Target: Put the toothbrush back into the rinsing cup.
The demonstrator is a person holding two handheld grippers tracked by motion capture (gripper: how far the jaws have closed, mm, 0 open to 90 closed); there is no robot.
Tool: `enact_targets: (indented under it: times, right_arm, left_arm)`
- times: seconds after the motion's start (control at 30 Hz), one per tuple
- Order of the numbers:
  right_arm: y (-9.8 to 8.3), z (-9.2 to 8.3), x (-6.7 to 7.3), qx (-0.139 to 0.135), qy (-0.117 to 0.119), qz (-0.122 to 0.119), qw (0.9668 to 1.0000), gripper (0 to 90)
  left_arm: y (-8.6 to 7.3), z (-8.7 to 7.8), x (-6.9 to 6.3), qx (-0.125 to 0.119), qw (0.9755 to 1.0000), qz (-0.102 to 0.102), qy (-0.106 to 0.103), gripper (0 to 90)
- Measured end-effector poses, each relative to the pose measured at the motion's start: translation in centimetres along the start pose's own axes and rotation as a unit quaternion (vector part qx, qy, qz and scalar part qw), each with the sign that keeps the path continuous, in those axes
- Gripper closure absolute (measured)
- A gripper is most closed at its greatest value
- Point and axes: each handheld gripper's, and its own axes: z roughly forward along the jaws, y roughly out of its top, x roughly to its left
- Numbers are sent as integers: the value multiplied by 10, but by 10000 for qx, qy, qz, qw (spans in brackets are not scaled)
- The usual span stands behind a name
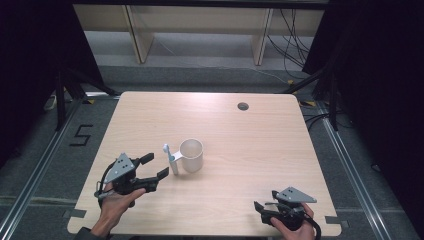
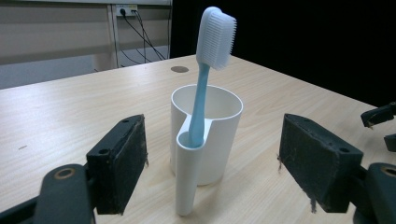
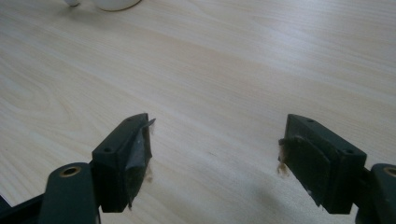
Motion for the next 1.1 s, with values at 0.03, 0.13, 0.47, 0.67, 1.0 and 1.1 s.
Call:
enact_targets:
  times: [0.03, 0.13, 0.47, 0.67, 1.0, 1.1]
  right_arm:
    - [0, 0, 0, 20, 3, -20, 10000, 246]
    - [0, 0, 0, 7, -8, -12, 10000, 246]
    - [0, 1, 0, -4, -8, -38, 10000, 246]
    - [0, 0, 0, 4, -4, -20, 10000, 246]
    - [0, 0, 0, 7, -17, -9, 10000, 246]
    - [0, 0, 0, 10, -19, -13, 10000, 246]
  left_arm:
    - [0, -1, 0, 20, 10000, 1, -8, 223]
    - [-2, -2, -1, 124, 9999, 17, -51, 220]
    - [-8, -4, -1, 259, 9996, -14, -145, 213]
    - [-10, -7, -4, 348, 9992, 36, -168, 212]
    - [-16, -11, -14, 591, 9978, 74, -292, 198]
    - [-19, -13, -18, 650, 9972, 89, -345, 193]
